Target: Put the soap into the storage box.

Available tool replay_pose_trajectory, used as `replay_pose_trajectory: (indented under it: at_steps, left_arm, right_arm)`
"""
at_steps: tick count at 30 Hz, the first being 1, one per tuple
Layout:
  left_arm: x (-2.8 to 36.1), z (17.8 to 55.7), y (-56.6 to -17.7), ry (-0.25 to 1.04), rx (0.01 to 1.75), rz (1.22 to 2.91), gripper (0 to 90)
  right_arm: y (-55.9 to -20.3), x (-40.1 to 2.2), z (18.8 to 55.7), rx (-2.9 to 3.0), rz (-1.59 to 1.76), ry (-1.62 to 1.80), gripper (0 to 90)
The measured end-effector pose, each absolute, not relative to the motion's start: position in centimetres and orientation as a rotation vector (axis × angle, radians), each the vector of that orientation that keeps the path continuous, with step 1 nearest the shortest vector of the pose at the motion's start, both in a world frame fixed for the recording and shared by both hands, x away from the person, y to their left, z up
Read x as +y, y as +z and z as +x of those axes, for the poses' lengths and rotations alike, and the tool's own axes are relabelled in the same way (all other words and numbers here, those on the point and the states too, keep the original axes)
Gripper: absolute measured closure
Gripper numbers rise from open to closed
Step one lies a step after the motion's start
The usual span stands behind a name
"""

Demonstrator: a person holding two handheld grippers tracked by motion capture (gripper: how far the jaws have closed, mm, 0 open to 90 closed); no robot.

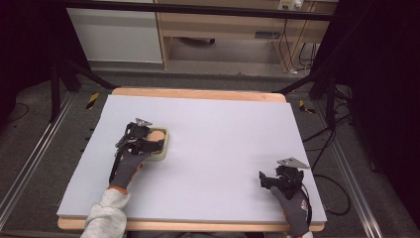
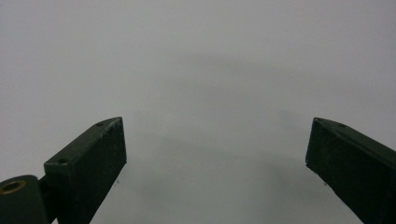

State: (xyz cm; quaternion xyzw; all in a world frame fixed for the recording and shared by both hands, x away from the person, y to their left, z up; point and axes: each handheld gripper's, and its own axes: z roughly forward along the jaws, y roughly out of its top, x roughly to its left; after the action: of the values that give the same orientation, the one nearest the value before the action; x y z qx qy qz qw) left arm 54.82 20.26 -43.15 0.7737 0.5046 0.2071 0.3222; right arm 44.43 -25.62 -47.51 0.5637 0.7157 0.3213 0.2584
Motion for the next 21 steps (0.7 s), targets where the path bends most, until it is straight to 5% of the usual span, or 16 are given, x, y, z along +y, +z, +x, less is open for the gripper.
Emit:
replay_pose_trajectory:
  at_steps: [21]
  left_arm:
    - [20.4, 49.8, -41.8, 0.573, 1.204, 1.986, 26.0]
  right_arm:
    - [-47.4, -25.9, 44.3, 1.918, 1.539, 0.873, 5.4]
